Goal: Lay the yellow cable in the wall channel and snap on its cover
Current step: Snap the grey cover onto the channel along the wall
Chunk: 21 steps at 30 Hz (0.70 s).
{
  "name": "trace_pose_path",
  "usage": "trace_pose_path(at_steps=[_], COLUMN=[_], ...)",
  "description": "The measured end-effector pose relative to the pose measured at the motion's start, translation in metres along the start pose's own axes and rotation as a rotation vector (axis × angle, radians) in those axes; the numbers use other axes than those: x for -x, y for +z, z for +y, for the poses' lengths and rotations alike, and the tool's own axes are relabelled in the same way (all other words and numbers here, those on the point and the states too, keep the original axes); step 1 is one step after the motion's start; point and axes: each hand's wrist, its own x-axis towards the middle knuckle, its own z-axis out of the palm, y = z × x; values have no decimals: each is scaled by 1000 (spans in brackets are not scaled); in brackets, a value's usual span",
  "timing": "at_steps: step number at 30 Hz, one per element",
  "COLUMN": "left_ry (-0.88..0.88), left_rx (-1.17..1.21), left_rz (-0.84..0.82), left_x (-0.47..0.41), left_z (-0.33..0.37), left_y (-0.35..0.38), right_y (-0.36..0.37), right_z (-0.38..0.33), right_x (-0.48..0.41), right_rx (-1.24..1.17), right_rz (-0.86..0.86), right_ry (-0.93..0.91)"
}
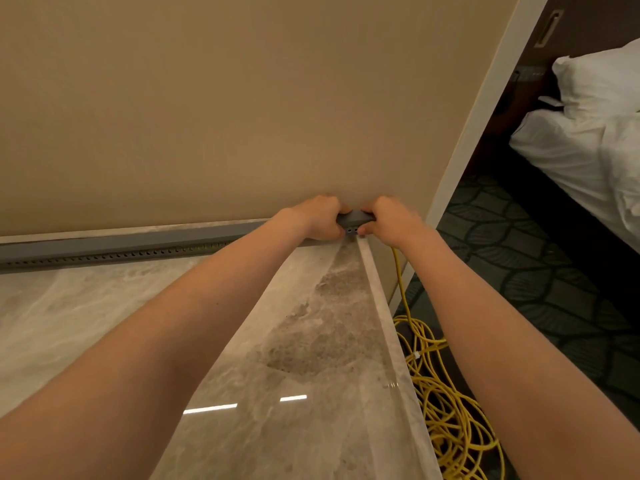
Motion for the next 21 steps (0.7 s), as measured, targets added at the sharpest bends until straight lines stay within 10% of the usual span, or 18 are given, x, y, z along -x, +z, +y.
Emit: trace_pose_path(at_steps=[13,21], left_ry=[50,56], left_rx=[28,-392], left_rz=[157,255], left_x=[5,6], left_z=[-7,-8], left_y=[24,42], right_y=[21,30], right_z=[-7,-9], right_x=[18,20], right_rx=[247,353], right_rz=[142,184], right_ry=[-91,-92])
